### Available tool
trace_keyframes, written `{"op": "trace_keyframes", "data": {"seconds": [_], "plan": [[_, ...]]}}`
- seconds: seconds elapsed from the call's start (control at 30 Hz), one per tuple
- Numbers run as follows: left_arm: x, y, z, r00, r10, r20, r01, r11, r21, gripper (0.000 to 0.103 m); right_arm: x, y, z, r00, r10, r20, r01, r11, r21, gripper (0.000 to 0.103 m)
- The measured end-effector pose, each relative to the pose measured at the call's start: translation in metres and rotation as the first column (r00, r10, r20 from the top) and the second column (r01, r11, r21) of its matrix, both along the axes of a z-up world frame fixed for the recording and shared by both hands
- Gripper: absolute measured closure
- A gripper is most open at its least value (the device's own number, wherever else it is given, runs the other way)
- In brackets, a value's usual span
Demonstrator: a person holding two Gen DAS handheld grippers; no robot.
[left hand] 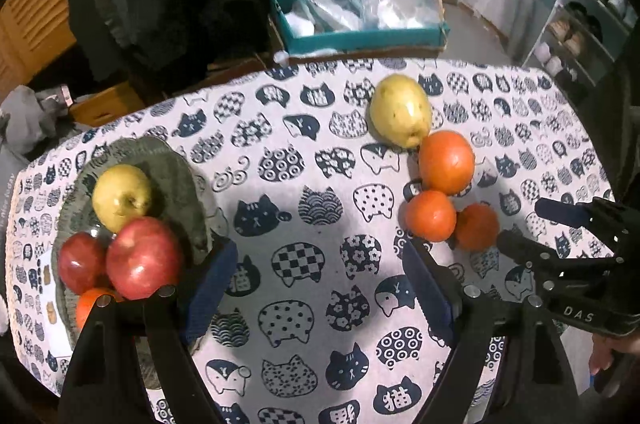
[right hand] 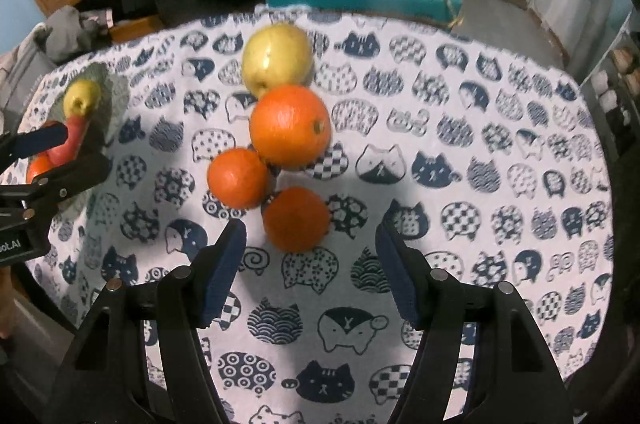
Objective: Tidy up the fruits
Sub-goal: 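Grasp an orange with the right tool while the left tool grasps another orange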
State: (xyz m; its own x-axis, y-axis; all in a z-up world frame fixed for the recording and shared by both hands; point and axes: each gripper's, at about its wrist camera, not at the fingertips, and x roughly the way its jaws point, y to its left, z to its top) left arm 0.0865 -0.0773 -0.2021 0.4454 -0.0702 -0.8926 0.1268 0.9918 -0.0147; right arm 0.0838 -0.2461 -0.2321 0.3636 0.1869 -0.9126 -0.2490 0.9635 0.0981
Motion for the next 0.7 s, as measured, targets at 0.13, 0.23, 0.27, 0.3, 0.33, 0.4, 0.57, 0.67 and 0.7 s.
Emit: {"op": "trace_keyframes", "data": {"seconds": [0.13, 0.23, 0.27, 0.3, 0.33, 0.4, 0.57, 0.67, 0.7], "plan": [[0.004, -0.004, -0.013, 1.000, -0.006, -0.028, 0.006, 1.000, 0.003, 0.017, 0.004, 0.004, -0.016, 0.999, 0.012, -0.033, -0.011, 1.000, 0.007, 0.035], [0.005, -0.005, -0.018, 0.999, -0.009, -0.039, 0.010, 1.000, 0.006, 0.017, 0.008, 0.007, -0.025, 0.999, 0.029, -0.045, -0.029, 1.000, 0.003, 0.035], [0.006, -0.005, -0.019, 0.999, -0.011, -0.041, 0.011, 1.000, 0.007, 0.017, 0.010, 0.008, -0.027, 0.998, 0.032, -0.048, -0.032, 0.999, 0.003, 0.035], [0.007, -0.006, -0.019, 0.999, -0.011, -0.043, 0.011, 1.000, 0.008, 0.017, 0.011, 0.009, -0.029, 0.998, 0.037, -0.052, -0.037, 0.999, 0.003, 0.035], [0.007, -0.006, -0.020, 0.999, -0.011, -0.044, 0.012, 1.000, 0.008, 0.017, 0.013, 0.010, -0.031, 0.998, 0.041, -0.053, -0.041, 0.999, 0.003, 0.035], [0.008, -0.006, -0.022, 0.999, -0.011, -0.049, 0.012, 1.000, 0.004, 0.017, 0.014, 0.012, -0.035, 0.997, 0.051, -0.057, -0.051, 0.999, 0.010, 0.035], [0.012, -0.010, -0.024, 0.998, -0.018, -0.055, 0.017, 1.000, -0.009, 0.017, 0.018, 0.016, -0.044, 0.993, 0.080, -0.087, -0.079, 0.997, 0.019, 0.052], [0.015, -0.015, -0.025, 0.998, -0.026, -0.060, 0.024, 0.999, -0.028, 0.017, 0.019, 0.014, -0.044, 0.994, 0.072, -0.080, -0.071, 0.997, 0.017, 0.058], [0.016, -0.017, -0.025, 0.998, -0.029, -0.061, 0.027, 0.999, -0.033, 0.017, 0.020, 0.012, -0.044, 0.994, 0.068, -0.083, -0.066, 0.997, 0.026, 0.059]]}}
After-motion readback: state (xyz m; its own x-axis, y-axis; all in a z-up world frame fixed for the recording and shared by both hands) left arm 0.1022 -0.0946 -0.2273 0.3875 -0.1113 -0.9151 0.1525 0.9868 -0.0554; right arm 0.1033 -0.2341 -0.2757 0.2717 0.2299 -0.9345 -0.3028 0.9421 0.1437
